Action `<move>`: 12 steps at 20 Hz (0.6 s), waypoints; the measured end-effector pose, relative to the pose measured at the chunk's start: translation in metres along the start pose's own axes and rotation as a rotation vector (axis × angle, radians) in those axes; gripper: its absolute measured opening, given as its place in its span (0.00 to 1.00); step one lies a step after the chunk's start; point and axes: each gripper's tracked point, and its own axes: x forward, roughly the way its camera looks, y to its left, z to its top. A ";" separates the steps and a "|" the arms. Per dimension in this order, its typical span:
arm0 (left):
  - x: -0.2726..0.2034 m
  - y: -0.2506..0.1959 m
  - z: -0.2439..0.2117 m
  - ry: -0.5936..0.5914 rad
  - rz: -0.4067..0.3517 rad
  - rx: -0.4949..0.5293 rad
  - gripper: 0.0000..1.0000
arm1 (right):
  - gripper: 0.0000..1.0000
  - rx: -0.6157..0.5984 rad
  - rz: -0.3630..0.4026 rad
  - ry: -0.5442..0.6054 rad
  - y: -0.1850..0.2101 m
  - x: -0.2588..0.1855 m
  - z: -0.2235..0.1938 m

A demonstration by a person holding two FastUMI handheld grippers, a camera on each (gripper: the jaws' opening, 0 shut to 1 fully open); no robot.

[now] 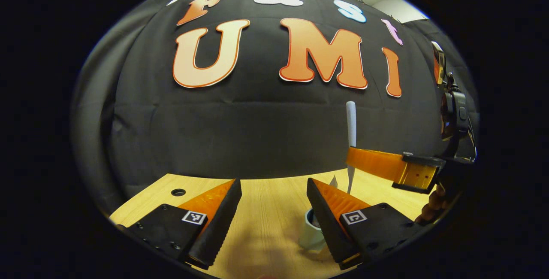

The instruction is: Put the toothbrush and toothpaste on the desktop into the cup, then pick up the cup and place it on the coaster on the desktop.

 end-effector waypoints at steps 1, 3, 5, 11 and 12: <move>0.000 0.002 -0.002 0.007 0.005 0.002 0.99 | 0.04 0.002 -0.003 0.012 -0.001 0.000 -0.007; 0.001 0.004 -0.007 0.022 0.009 0.006 0.99 | 0.04 0.013 0.012 0.020 0.000 -0.002 -0.018; 0.003 0.004 -0.008 0.031 0.014 0.006 0.99 | 0.06 0.013 0.021 0.034 0.002 -0.002 -0.027; -0.001 0.000 -0.003 0.021 0.016 0.017 0.99 | 0.26 0.037 0.019 0.052 -0.004 -0.008 -0.023; -0.001 -0.002 0.000 0.018 0.012 0.023 0.99 | 0.33 0.039 0.009 0.047 -0.007 -0.010 -0.019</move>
